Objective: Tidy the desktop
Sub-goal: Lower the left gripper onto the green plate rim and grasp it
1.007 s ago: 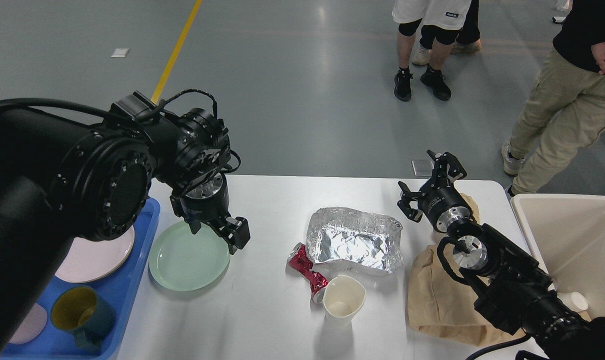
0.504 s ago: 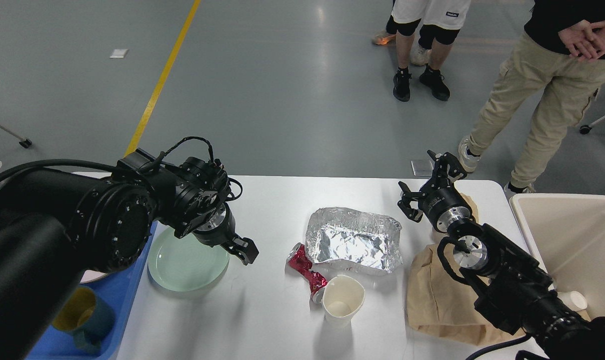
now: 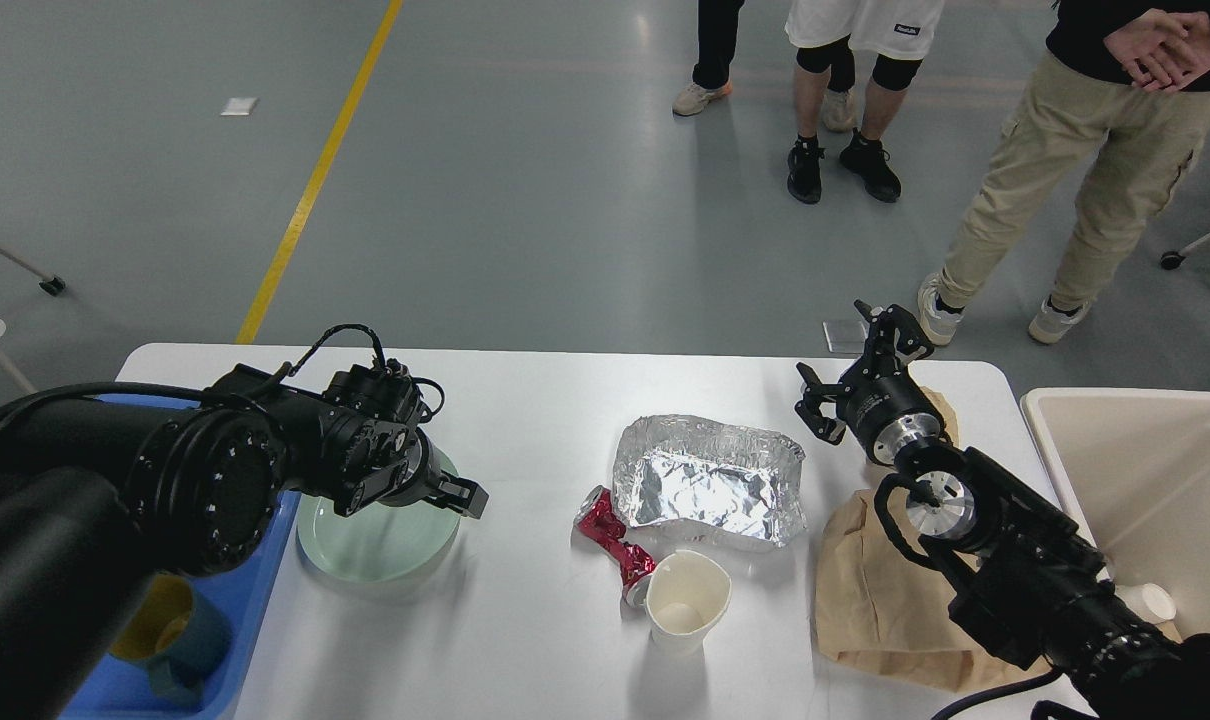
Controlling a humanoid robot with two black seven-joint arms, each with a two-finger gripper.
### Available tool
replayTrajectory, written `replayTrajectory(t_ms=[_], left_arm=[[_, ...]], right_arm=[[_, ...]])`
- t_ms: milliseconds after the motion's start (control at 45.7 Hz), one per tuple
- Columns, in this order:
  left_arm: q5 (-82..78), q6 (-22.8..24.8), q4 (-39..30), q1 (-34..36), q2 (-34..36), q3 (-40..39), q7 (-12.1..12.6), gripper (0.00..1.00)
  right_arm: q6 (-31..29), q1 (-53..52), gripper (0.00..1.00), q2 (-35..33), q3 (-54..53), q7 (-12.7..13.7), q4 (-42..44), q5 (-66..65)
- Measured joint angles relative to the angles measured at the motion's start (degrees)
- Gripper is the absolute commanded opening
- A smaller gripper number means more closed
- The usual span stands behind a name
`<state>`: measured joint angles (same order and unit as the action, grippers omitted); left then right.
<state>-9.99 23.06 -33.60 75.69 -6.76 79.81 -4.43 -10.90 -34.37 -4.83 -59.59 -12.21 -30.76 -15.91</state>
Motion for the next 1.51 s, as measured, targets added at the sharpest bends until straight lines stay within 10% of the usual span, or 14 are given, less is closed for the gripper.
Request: replayTrajectory(t_ms=[307,744,1511], left_arm=[[0.2,-0.6,0.0,-2.4,-0.1,-3.9,0.0,0.83],[0.9,-1.6,0.0,-2.7,-0.2,-4.1,0.0,0.31],[1.0,-1.1,-0.2,-3.4,-0.1,-4.1,0.0,0.18]], right_arm=[[0.0,0.0,1.00,0.0,0.0,0.0,0.0,0.0],[0.0,0.0,1.00,0.0,0.0,0.0,0.0,0.0],[0.0,0.0,1.00,0.0,0.0,0.0,0.0,0.0]])
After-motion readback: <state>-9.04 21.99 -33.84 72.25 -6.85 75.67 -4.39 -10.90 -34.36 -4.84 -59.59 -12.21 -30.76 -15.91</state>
